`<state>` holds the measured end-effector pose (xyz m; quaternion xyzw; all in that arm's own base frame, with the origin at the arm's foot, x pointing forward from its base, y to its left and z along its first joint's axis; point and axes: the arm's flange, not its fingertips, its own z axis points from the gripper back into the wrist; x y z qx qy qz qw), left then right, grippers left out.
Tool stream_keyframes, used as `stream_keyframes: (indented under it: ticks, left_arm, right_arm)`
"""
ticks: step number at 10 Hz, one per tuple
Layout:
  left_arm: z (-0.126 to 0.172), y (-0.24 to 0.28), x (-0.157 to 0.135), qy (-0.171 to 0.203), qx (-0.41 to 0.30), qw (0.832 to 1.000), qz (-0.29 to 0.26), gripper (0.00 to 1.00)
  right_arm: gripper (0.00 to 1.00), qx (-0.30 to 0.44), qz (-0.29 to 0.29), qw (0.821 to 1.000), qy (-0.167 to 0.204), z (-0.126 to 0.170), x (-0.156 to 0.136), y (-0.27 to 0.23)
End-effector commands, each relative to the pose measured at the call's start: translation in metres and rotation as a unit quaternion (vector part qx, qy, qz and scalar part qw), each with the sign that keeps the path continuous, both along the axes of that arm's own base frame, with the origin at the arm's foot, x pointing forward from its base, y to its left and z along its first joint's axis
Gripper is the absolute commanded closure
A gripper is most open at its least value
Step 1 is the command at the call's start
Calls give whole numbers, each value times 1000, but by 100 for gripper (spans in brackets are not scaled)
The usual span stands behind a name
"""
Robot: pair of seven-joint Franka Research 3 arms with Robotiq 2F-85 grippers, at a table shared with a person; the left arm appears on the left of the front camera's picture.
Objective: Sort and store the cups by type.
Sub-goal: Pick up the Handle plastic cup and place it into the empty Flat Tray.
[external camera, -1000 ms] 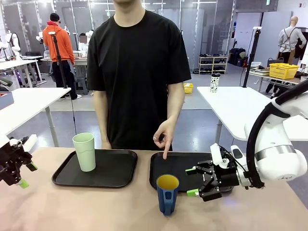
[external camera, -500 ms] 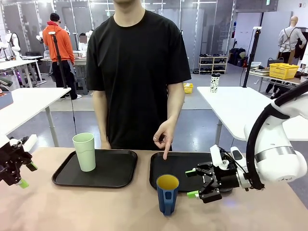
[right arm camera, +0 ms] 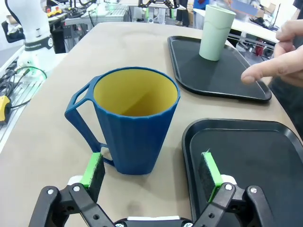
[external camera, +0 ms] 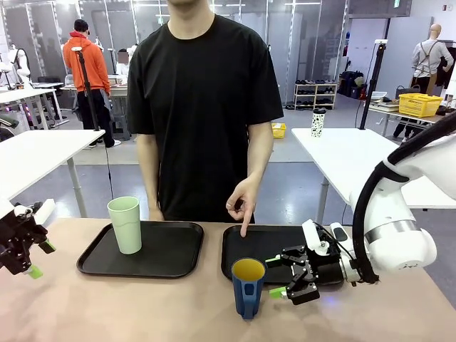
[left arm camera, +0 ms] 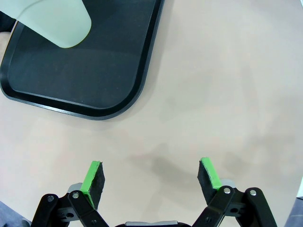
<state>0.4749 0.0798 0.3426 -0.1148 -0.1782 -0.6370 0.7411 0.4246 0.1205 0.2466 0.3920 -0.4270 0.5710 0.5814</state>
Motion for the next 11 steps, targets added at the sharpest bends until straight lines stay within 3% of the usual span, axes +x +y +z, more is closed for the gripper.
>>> stream_keyframes:
  ticks: [1,11]
  left_arm:
    - [0,1,-1,0,-2,1000,-10,0]
    - [0,1,-1,0,-2,1000,-10,0]
  right_arm:
    - [0,5,16,1000,3,-6,7,2]
    - [0,31,43,999,0,-24,5,28]
